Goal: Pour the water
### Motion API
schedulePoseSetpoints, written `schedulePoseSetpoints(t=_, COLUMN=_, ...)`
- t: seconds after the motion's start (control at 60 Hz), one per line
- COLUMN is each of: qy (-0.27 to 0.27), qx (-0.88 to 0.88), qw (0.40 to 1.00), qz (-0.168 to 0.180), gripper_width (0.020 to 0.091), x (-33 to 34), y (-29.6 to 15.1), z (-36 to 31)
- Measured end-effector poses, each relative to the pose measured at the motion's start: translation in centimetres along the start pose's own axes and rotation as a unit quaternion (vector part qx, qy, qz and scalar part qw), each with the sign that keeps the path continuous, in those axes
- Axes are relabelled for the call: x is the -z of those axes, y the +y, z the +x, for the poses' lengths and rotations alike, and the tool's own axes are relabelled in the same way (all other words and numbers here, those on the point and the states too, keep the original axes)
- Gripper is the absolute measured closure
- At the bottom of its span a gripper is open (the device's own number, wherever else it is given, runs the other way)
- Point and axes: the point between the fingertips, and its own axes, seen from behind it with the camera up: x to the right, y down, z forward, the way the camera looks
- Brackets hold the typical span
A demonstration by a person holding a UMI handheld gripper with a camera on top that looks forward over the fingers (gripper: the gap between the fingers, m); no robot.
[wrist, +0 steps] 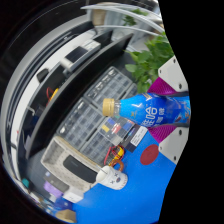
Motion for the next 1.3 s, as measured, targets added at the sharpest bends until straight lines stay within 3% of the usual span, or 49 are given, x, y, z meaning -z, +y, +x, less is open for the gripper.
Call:
schedulePoseSetpoints(t=0.167, qy=0.004, qx=0.171, qw=0.985, qz=0.012, gripper_width=0.0754, x=-3.7, y=-4.5, z=-2.8)
schedulePoseSetpoints(t=0.317, qy=0.014, qx=0.358, qw=0.933, qz=0.025, gripper_width=0.0753, x=-6.8, y=-7.3, z=-5.7)
schedulePoseSetpoints(t=0.55, qy=0.004, qx=0.542, qw=0.84, qz=0.032, gripper_width=0.0755, x=-10.0, y=-8.9, z=-9.7)
schedulePoseSetpoints(t=0.817, qy=0.033, qx=0.661, qw=0.748, qz=0.051, gripper_width=0.0754, x=-11.5, y=-10.7, z=-10.6)
schedulePoseSetpoints(t=1.067, qy=0.038, qx=0.648, qw=0.758, qz=0.057, gripper_width=0.0754, x=-11.3, y=-10.8, z=-10.4)
schedulePoseSetpoints(t=1.3, qy=-0.002, qx=0.407, qw=0.912, qz=0.06, gripper_width=0.0752, x=-9.4, y=-11.5, z=-9.1)
